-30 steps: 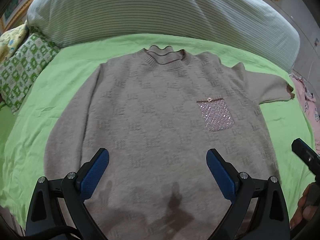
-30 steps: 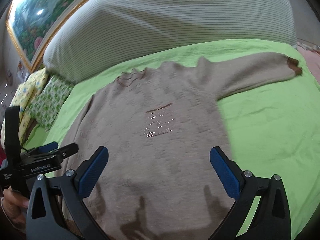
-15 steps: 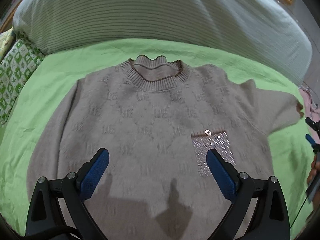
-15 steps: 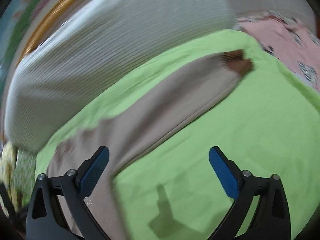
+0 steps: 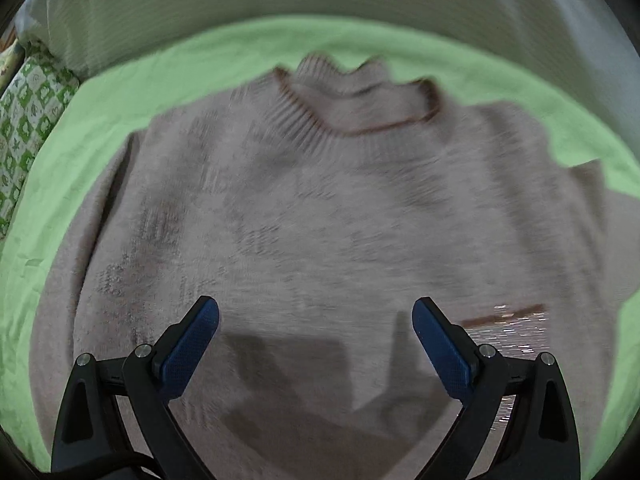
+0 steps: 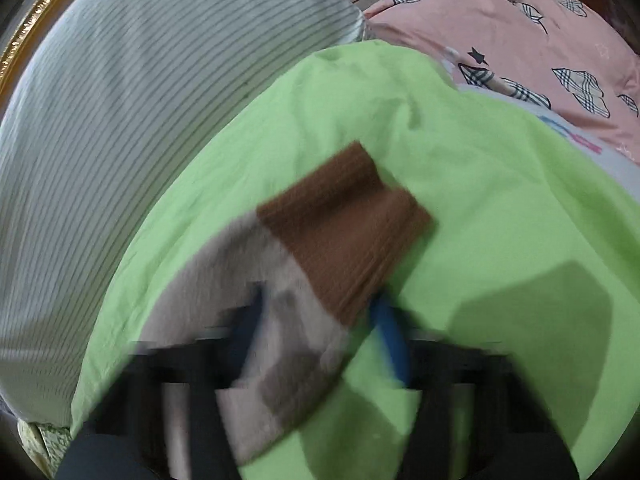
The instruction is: Fold small clothes
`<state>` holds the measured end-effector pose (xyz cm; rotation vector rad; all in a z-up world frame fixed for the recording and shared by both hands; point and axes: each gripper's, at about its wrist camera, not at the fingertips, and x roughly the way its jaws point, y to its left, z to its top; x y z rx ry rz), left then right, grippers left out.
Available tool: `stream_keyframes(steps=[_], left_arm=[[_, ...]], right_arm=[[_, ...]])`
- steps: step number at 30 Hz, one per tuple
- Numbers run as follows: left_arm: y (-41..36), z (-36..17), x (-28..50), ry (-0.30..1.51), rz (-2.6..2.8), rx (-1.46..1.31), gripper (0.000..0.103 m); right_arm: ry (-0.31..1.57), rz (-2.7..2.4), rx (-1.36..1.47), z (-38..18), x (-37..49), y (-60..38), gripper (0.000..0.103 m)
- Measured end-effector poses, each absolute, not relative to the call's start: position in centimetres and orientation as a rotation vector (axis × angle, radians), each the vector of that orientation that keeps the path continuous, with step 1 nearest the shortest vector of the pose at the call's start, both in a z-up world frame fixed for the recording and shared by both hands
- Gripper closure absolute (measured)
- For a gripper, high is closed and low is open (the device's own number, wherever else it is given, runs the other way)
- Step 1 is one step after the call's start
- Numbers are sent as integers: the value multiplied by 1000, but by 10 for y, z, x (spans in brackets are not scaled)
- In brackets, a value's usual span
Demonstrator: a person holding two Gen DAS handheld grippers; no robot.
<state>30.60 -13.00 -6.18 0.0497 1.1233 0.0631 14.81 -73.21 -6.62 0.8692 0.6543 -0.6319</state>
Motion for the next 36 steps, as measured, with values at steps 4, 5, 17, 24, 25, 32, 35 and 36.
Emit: stream_keyframes(steps=[4,5,17,24,25,32,35,36], left_arm=[[-105,-66,303,1151,60,-2,7],[-98,-63,300,1150,55,-17,7],[-1,-17,258,1096,31,-195,6],[18,-33,261,1152,26,-284,6],[18,-37,264,1166,29,-289,6],[31,-66,287,1214,129,-415,7],[30,-64,295,1159,147,-387,14],[27,-61,296,1134,144,-362,31]], right_arm=[[542,-465,729,-5,157,-670,95],[522,-407,691,12,161,-649,95],[602,439,495,81,262,-273,84],[832,430,489,25,269,-234,51],[832,383,503,22,264,-248,51],[817,-25,498,5,234,-363,51],[839,-145,513,-11,241,-404,51],[845,-157,527,-16,243,-421,51]])
